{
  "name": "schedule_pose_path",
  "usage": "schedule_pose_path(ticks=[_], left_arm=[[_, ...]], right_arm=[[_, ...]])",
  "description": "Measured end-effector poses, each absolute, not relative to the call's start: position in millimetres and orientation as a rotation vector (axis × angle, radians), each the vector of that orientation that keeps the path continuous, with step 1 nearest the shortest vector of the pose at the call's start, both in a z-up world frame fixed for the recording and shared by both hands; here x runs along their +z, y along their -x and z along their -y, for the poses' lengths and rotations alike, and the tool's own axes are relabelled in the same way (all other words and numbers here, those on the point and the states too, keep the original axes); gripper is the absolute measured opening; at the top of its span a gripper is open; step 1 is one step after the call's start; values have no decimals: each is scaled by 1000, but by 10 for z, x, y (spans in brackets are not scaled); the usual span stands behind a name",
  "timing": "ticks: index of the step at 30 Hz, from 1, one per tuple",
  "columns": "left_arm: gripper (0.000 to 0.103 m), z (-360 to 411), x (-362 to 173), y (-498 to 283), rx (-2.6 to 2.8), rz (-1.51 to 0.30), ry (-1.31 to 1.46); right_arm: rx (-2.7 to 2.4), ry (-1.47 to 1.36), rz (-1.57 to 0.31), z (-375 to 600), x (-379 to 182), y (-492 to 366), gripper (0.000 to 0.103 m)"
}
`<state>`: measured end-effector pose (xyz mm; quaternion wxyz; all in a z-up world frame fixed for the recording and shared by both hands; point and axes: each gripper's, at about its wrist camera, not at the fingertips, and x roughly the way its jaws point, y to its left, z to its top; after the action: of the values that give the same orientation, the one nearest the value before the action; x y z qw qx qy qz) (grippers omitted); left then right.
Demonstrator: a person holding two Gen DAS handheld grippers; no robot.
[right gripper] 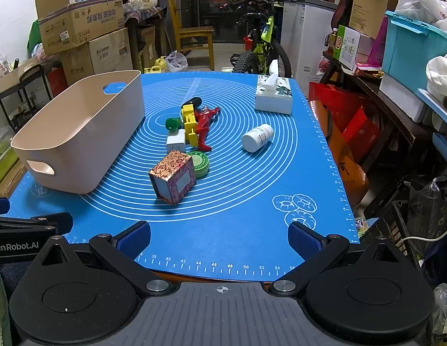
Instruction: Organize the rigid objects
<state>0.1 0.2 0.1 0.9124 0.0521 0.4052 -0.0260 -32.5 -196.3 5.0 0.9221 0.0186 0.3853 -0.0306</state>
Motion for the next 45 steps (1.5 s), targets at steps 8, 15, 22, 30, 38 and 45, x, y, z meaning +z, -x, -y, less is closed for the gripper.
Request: schedule_pose_path(ticks=[8,15,22,30,38,45], left_arm=[[101,-2,1,-1,-53,-835,-108],[101,-2,1,-1,-53,-835,-107],[101,-2,1,-1,-54,-835,-107],[101,-2,1,-1,-54,-837,-107],[101,-3,1,-1,-54,-837,-107],[101,-3,1,-1,-54,-837,-107]], right_arm=[[-62,-38,-792,1964,40,328,101],[-63,-37,-794,1952,31,322,101],[-62,-37,-797,1966,24,324,101],[-62,-34,-797,1964,24,317,101],[-62,-33,-798,1962,23,316,101],[-62,-32,-798,1959,26,316,101]])
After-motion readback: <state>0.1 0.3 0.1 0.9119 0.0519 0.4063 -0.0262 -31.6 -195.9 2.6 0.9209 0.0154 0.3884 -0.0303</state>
